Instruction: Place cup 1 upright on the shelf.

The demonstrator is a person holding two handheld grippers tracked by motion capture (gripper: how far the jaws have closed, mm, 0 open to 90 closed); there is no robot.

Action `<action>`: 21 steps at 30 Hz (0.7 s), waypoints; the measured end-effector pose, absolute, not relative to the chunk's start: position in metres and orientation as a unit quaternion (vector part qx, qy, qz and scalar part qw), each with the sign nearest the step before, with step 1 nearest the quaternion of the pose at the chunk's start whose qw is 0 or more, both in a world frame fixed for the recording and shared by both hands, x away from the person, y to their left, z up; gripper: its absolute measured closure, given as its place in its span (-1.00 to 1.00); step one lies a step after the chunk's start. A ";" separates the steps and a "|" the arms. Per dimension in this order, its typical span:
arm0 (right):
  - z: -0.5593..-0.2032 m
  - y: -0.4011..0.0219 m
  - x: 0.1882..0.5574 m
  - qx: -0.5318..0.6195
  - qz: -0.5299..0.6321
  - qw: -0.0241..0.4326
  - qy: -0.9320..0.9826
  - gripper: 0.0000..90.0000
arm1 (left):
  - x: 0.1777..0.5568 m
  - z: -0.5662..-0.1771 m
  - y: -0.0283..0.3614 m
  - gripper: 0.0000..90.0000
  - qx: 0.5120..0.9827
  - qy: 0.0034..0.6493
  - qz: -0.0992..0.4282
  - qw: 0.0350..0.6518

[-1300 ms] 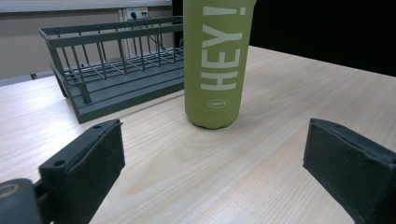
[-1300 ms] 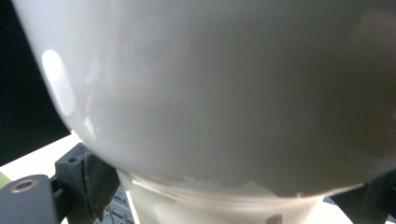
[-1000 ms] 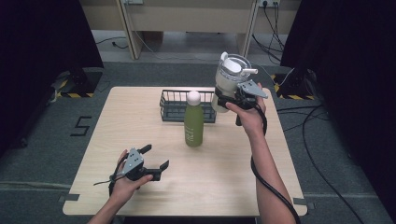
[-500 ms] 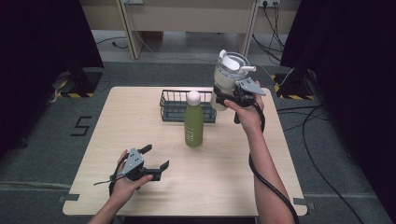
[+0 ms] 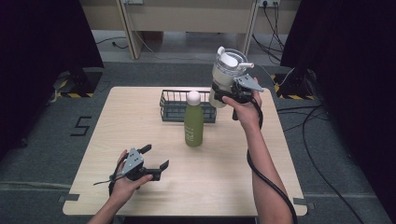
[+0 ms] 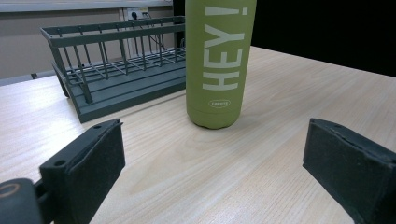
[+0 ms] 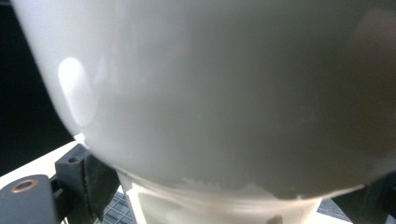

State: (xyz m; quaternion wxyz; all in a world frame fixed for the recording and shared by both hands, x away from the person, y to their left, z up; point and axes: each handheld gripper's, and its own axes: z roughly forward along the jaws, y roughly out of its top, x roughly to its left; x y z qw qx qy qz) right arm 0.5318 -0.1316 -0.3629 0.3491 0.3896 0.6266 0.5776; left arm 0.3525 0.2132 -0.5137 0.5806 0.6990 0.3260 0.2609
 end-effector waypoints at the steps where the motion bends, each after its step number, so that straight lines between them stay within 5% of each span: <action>1: -0.363 -0.131 0.533 0.390 0.577 0.349 0.627 -0.78 | 0.353 -0.514 0.213 -0.90 0.699 0.326 0.261 0.580; 21: -0.360 -0.109 0.560 0.382 0.573 0.341 0.640 -0.78 | 0.352 -0.513 0.215 -0.90 0.698 0.327 0.262 0.581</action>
